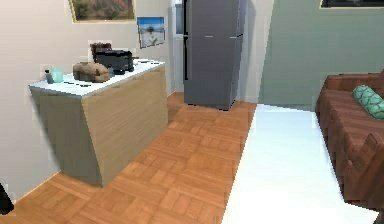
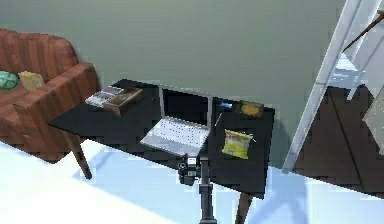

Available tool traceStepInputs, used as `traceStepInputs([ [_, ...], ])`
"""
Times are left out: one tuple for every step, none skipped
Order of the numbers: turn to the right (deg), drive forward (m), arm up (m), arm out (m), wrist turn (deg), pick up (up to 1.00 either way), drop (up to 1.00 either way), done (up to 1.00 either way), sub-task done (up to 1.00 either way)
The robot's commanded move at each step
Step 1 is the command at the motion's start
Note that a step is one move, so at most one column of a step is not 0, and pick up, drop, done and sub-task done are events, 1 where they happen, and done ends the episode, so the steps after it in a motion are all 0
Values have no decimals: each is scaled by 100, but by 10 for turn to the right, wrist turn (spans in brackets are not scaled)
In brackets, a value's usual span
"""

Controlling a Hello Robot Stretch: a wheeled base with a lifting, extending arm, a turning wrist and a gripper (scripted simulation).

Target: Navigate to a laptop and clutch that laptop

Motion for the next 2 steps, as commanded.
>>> traceStepInputs([
  [0, 0, 10, 0, 0, 0, 0, 0, 0],
  [0, 0, 0, 0, 0, 0, 0, 100, 0],
])
